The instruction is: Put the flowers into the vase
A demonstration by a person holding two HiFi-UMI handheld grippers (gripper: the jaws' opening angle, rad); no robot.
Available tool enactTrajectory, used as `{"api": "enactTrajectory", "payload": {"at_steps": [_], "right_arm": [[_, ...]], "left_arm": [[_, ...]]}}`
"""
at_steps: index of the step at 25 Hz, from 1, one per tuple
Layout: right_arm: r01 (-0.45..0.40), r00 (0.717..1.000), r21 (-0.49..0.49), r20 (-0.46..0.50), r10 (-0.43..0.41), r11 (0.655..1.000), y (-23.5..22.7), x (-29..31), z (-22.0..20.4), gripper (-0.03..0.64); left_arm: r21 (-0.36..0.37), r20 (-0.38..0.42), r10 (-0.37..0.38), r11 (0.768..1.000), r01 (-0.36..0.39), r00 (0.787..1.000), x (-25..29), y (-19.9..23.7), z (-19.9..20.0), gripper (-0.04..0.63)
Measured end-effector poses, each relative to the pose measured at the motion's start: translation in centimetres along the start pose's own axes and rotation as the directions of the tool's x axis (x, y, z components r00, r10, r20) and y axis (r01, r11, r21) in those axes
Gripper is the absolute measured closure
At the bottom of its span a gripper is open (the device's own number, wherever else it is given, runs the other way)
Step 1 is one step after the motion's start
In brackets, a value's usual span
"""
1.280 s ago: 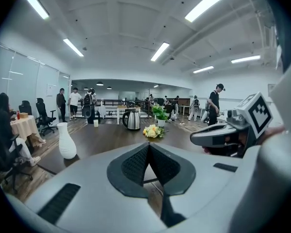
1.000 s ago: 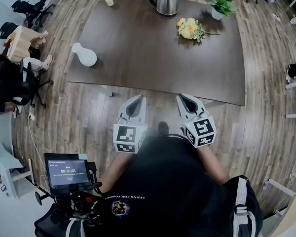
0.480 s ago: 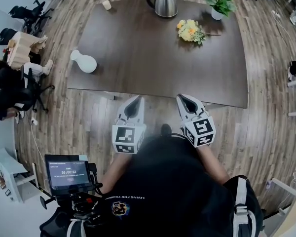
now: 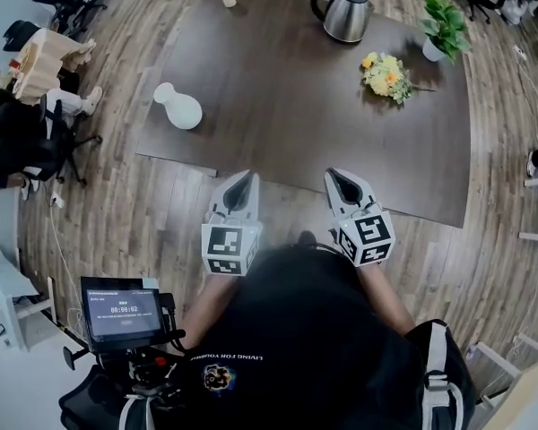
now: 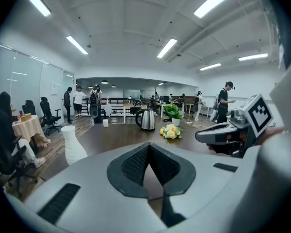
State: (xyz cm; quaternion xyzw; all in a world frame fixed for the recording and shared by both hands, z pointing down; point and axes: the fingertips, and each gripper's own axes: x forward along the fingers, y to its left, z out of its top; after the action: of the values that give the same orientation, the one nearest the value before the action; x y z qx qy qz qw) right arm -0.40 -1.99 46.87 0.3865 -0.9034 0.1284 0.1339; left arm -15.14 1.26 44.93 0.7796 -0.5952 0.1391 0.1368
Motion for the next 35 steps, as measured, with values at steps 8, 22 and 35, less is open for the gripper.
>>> {"api": "enactTrajectory", "payload": {"at_steps": [8,22,35], "right_arm": [[-0.090,0.995,-0.048,-0.044,0.088,0.995,4.2,8.2,2.1,0.597],[-0.109,0.989,-0.083,-0.105,0.100,0.991,9.3,15.3,4.6,0.597],[-0.037,0.993,-0.095,-0.119,0.025,0.995,10.9,18.2,6.0,0.597]], "left_arm": [[-0.050,-0.017,0.108,0.993,-0.109,0.994,0.0,9.9,-0.9,0.588],[-0.087,-0.048,0.216,0.972,-0.219,0.975,-1.7,23.5,-2.9,0.588],[-0.022,-0.085,0.126,0.992,-0.128,0.988,1.4,29.0,-3.6,0.551]]}}
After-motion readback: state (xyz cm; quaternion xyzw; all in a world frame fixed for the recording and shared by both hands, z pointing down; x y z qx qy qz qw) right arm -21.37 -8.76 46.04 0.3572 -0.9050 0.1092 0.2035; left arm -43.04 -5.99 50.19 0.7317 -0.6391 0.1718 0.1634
